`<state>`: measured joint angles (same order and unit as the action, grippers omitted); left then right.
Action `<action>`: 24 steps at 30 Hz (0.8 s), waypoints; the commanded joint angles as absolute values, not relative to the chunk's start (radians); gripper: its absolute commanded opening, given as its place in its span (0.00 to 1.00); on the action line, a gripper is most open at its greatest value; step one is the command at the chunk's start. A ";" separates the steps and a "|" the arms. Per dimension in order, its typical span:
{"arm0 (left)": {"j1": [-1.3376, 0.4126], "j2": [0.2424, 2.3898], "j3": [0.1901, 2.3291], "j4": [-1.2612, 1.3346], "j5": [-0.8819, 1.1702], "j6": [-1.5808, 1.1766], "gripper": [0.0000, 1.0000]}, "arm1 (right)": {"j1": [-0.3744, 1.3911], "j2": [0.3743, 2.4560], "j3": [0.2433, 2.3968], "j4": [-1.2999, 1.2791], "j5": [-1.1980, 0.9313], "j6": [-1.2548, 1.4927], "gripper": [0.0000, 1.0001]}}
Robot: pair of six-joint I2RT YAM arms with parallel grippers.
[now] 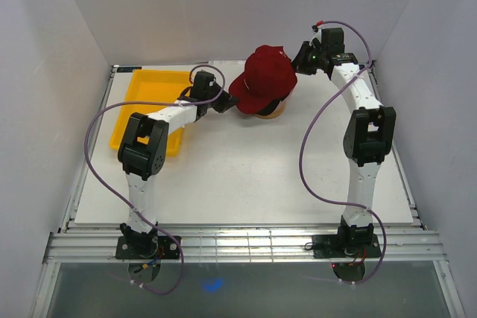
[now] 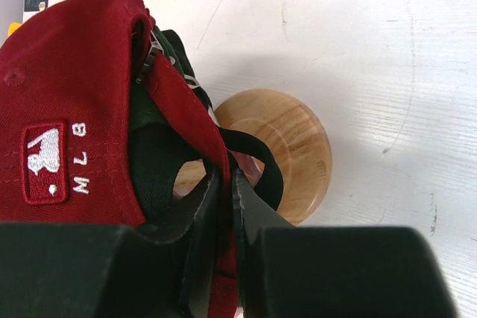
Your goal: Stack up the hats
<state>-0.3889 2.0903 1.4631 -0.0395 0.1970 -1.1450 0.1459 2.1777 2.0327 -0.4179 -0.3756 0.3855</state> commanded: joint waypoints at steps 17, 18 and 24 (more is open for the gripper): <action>-0.514 2.233 1.302 -0.413 0.052 -1.040 0.10 | 0.156 2.229 2.019 -0.554 -0.357 0.359 0.20; -0.515 2.230 1.301 -0.410 0.052 -1.040 0.10 | 0.156 2.229 2.022 -0.555 -0.359 0.359 0.21; -0.531 2.215 1.276 -0.402 0.051 -1.022 0.20 | 0.156 2.233 2.045 -0.560 -0.370 0.367 0.33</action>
<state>-0.4438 2.0850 1.4002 0.0181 0.0853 -1.1614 0.1387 2.1853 2.0403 -0.4248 -0.3676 0.3847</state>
